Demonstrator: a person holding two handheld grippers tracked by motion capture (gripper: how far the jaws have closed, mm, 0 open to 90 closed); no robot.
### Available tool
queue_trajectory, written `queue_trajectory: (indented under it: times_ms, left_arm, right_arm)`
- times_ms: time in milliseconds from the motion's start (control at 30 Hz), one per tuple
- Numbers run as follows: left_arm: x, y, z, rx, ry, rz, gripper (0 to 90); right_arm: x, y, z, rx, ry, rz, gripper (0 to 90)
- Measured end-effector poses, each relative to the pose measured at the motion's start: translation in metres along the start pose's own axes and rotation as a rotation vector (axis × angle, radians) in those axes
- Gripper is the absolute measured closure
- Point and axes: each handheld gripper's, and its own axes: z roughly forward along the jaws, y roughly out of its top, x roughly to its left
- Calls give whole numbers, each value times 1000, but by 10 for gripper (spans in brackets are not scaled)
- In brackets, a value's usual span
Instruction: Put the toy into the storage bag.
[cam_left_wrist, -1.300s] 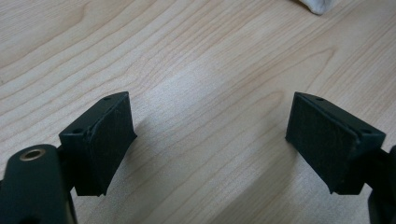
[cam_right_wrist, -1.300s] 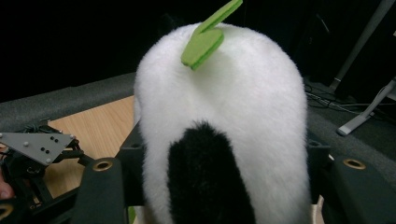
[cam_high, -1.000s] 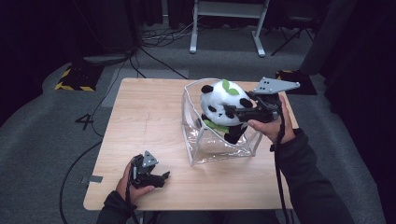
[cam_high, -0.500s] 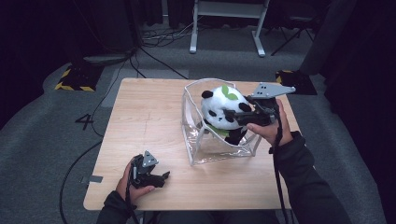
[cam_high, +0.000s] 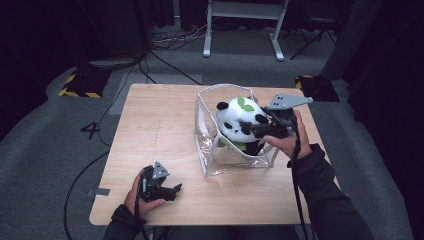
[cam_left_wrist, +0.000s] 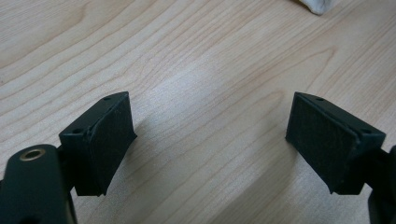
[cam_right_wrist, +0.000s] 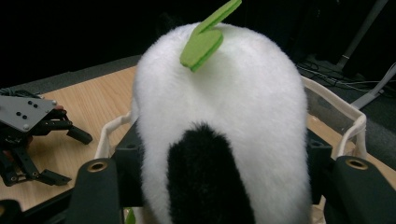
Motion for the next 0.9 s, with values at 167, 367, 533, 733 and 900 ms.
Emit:
queue_trajectory:
  times_ms: [167,367,533,733,900]
  left_arm:
    - [0,0,0,0,0,0,152]
    - [0,0,0,0,0,0,152]
    - [0,0,0,0,0,0,152]
    - [0,0,0,0,-1,0,152]
    - [0,0,0,0,-1,0,152]
  right_arm:
    - [-1,-3,3,16,-5,5,365]
    - [-1,-7,4,28,-7,4,353]
    - [-1,-12,6,40,-13,9,339]
    - [0,-17,9,52,-10,8,324]
    - [-1,-19,10,69,-7,6,299]
